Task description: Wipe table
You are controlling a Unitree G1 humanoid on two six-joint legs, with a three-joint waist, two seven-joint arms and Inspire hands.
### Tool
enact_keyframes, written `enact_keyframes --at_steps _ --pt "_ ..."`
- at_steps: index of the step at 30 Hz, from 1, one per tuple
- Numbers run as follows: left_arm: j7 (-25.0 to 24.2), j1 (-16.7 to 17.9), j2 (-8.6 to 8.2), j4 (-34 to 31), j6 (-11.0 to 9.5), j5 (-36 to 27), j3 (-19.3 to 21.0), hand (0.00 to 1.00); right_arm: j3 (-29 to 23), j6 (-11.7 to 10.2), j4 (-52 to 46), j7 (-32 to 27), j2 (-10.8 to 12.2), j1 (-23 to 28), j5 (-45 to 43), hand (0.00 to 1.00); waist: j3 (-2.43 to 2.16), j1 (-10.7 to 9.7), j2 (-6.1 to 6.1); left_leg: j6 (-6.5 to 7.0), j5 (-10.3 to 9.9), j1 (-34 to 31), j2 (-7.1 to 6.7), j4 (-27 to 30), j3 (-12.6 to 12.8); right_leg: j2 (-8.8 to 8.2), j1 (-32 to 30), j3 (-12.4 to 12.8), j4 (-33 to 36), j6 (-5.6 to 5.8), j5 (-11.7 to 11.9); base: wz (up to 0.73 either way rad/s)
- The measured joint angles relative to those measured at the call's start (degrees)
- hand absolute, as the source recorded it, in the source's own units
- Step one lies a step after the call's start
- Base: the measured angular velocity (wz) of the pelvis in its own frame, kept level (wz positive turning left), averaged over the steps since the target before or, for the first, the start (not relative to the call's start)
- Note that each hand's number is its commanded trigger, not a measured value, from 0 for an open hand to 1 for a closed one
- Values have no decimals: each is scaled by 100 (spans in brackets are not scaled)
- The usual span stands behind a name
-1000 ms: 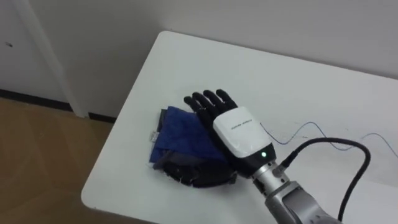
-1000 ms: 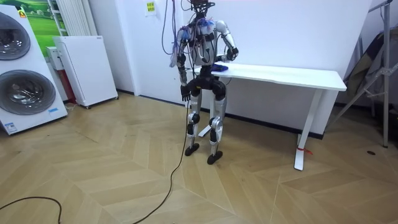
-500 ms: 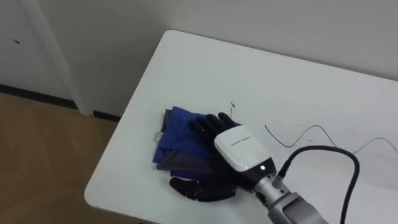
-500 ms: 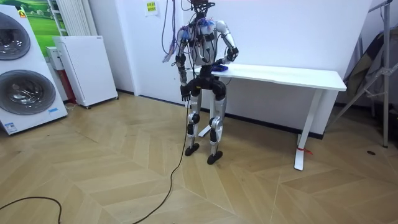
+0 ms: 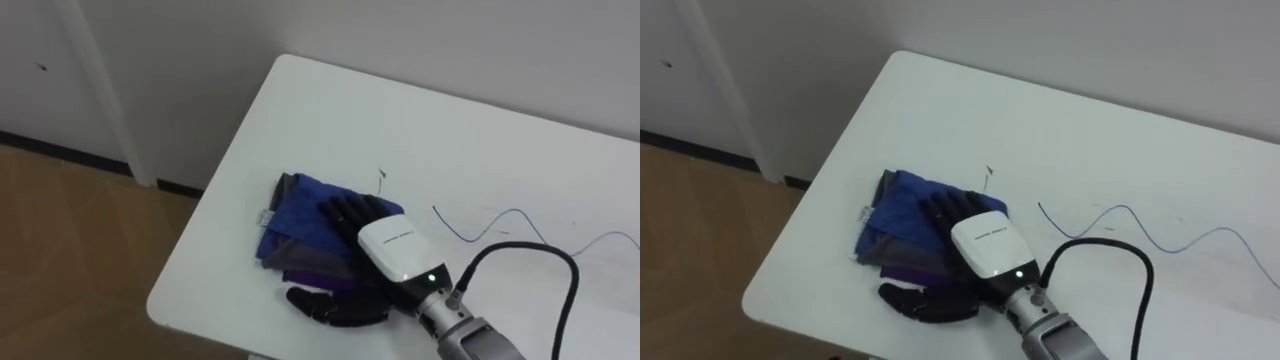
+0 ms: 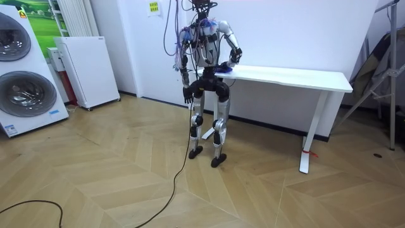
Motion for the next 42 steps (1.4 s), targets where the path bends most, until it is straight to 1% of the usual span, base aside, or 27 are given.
enact_keyframes --at_steps 2,4,6,7,8,10,13,15,16,21,23,25,27,28,30,32,33,35,36,38,39,42 --pt "-2 15 0 0 0 3 19 0 -106 -21 9 0 -6 4 -3 0 24 -38 36 0 0 -5 -1 23 0 0 34 -2 -2 0 0 12" --pt "-2 26 -2 0 0 40 30 0 -206 -48 5 1 -10 4 0 0 30 -85 57 0 0 -15 0 30 2 -2 53 4 -1 1 -1 15" --pt "-1 35 -4 -1 3 60 31 0 -344 -44 5 -4 -11 3 23 0 29 -85 76 0 0 -20 1 29 1 -1 53 -10 -1 3 -2 4" --pt "0 64 -11 -7 5 120 31 0 -444 -28 5 -4 -10 4 30 0 15 -85 86 0 0 -20 1 29 2 -1 52 -14 -1 3 -2 0" --pt "1 117 -18 -22 5 136 30 0 -548 -28 5 -24 -9 3 103 0 -24 -97 87 0 0 -15 0 29 3 -1 53 -15 0 3 -2 0" --pt "1 173 -19 -48 6 136 30 0 -689 -24 6 -119 -1 4 248 0 -43 -103 95 0 0 2 -2 34 4 -2 66 -7 1 3 -2 0" --pt "3 181 -17 -56 6 127 28 0 -791 -7 12 -323 2 4 335 0 -48 -100 88 1 2 61 2 33 1 0 83 -3 0 3 -2 0" --pt "3 195 -18 -59 8 127 15 0 -771 -6 55 -392 9 4 433 0 -41 -98 89 1 1 105 3 22 1 1 143 -7 -5 3 -2 0" --pt "2 202 -14 -88 20 127 14 0 -770 17 79 -395 16 4 426 0 -50 -98 78 1 1 109 3 21 2 0 150 -7 -3 3 -2 0" --pt "-8 241 -7 -232 33 129 15 0 -770 19 78 -426 25 0 413 0 -23 -83 26 1 1 101 3 19 14 0 141 -5 -3 3 -2 0" --pt "-56 252 -3 -231 44 130 15 0 -770 20 78 -426 30 0 417 0 7 -72 4 1 1 96 3 26 18 0 141 -5 -3 3 -2 0" --pt "-109 254 -5 -231 46 129 12 0 -747 23 77 -427 30 -4 422 0 7 -49 -8 1 1 89 4 34 34 0 133 -7 -2 3 -2 -3" --pt "-112 244 -4 -232 46 129 10 0 -711 19 77 -423 35 -13 422 0 9 -17 -4 1 1 88 7 36 59 0 127 -7 -2 3 -2 -6" --pt "-114 228 -3 -232 46 128 9 0 -710 18 77 -418 51 -14 413 0 17 10 12 1 1 78 11 40 73 0 118 -7 -1 3 -2 -5" --pt "-120 200 -3 -232 45 127 8 0 -707 19 77 -410 58 -16 406 0 15 42 29 1 1 28 12 43 82 0 66 -8 7 3 -2 -2" --pt "-126 198 -2 -232 46 129 10 0 -690 79 78 -367 57 -18 320 0 35 79 62 0 1 -2 12 51 91 3 37 -6 6 3 -2 0" --pt "-131 201 -2 -232 48 132 12 0 -688 106 78 -364 57 -18 275 0 37 80 72 0 1 -3 13 49 91 3 35 -10 6 3 -2 0" --pt "-148 201 -3 -232 60 135 15 0 -677 213 78 -351 57 -18 143 0 24 101 97 0 1 -15 14 44 88 4 24 -24 6 3 -2 0" --pt "-149 202 -3 -232 62 136 15 0 -669 233 78 -340 57 -18 123 0 17 106 103 0 1 -15 13 44 87 5 25 -25 6 3 -2 0" --pt "-154 199 -3 -232 69 137 19 0 -651 269 78 -311 57 -18 15 0 -15 132 111 0 1 -16 12 44 84 4 27 -34 6 3 -2 0" --pt "-157 198 -3 -233 75 137 19 0 -644 273 79 -311 57 -17 -2 0 -16 133 115 0 1 -16 11 46 83 4 30 -38 6 3 -2 5" --pt "-173 200 -1 -232 90 137 18 0 -499 385 230 -311 59 -18 -20 0 -31 135 102 0 1 -7 8 57 81 1 62 -47 6 3 -2 9"
